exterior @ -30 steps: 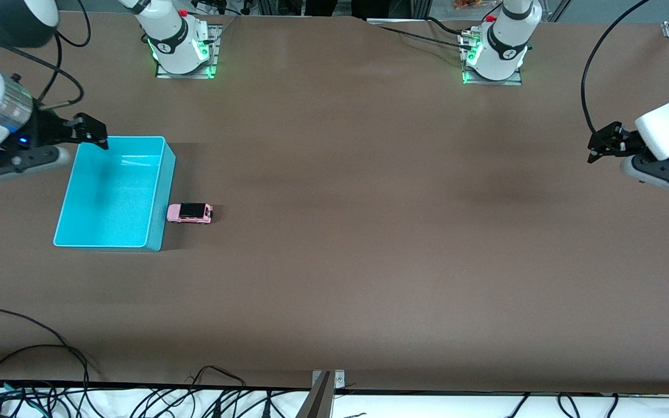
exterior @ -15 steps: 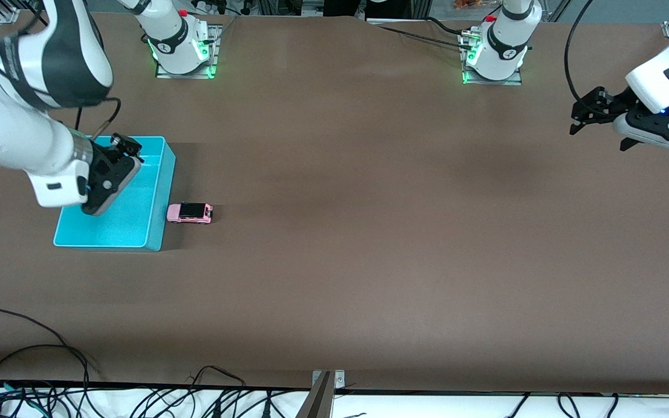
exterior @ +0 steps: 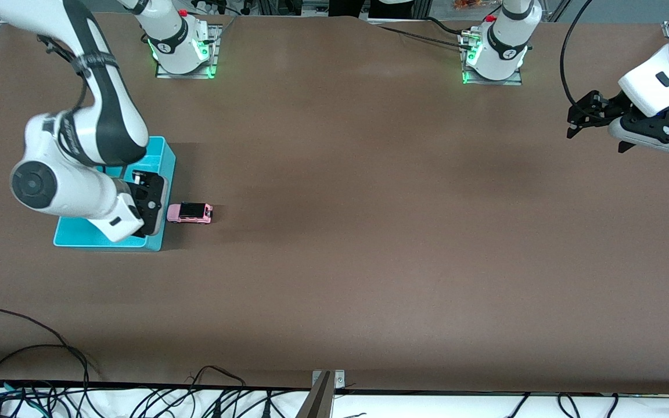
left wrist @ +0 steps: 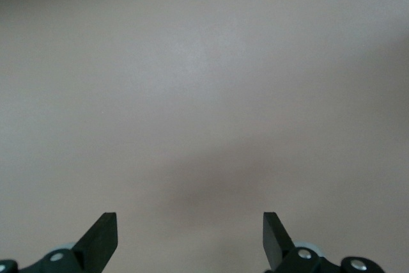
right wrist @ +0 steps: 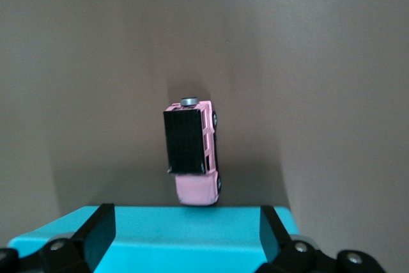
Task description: Wind and store pink jeep toy
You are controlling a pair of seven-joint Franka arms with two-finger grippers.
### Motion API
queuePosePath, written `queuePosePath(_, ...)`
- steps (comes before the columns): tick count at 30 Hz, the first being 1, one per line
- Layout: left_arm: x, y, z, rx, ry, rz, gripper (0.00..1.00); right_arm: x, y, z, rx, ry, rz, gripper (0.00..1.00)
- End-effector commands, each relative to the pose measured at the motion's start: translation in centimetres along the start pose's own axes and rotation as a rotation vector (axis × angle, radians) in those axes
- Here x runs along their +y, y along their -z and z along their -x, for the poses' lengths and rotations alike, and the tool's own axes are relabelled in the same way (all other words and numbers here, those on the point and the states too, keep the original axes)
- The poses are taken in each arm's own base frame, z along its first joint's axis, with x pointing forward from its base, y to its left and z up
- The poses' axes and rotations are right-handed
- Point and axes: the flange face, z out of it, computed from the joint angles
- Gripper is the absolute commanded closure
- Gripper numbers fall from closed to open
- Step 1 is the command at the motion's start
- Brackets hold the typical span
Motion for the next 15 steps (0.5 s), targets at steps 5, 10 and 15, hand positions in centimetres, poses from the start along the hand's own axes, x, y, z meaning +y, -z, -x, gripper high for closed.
queuePosePath(5, -1.0, 0.5, -0.8, -0.02, 0.023, -0.016, 0.0, -1.6, -5.8, -0.4, 0.03, 0.062, 0.061, 0.0)
queuePosePath(10, -1.9, 0.6, -0.5, -0.02, 0.046, -0.011, 0.0, -2.4, -8.4, -0.2, 0.036, 0.065, 0.093, 0.0)
queuePosePath(15, -2.0, 1.0, -0.3, -0.026, 0.053, -0.008, 0.0, -3.4, -10.9, 0.1, 0.038, 0.099, 0.119, 0.0)
